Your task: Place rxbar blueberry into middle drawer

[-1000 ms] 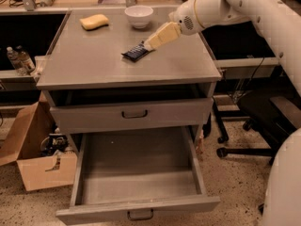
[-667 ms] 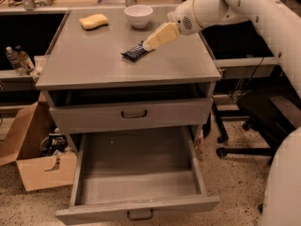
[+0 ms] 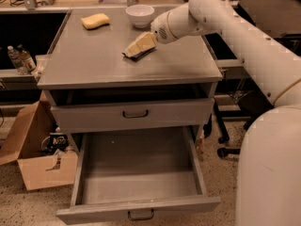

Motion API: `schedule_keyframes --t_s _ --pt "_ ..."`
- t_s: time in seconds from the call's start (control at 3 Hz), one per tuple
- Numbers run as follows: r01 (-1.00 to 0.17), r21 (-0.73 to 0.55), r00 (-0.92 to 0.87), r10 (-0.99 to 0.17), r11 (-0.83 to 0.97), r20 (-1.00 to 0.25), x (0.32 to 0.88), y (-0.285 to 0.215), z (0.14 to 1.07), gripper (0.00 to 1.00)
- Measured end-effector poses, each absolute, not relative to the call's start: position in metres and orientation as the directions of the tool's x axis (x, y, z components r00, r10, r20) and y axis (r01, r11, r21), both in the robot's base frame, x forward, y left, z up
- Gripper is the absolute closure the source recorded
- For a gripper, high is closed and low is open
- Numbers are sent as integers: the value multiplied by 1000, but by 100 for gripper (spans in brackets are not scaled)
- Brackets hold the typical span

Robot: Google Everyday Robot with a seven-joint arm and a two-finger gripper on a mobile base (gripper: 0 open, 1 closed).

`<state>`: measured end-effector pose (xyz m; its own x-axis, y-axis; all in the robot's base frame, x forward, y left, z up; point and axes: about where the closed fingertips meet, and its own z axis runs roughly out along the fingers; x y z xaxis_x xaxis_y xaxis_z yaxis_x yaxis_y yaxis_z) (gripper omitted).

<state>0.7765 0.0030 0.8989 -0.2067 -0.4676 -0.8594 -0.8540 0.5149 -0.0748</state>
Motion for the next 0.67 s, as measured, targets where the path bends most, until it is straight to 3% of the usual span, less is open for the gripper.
schedule_keyframes --t_s 0.67 --pt "-779 -103 -227 -431 619 -873 817 18 860 0"
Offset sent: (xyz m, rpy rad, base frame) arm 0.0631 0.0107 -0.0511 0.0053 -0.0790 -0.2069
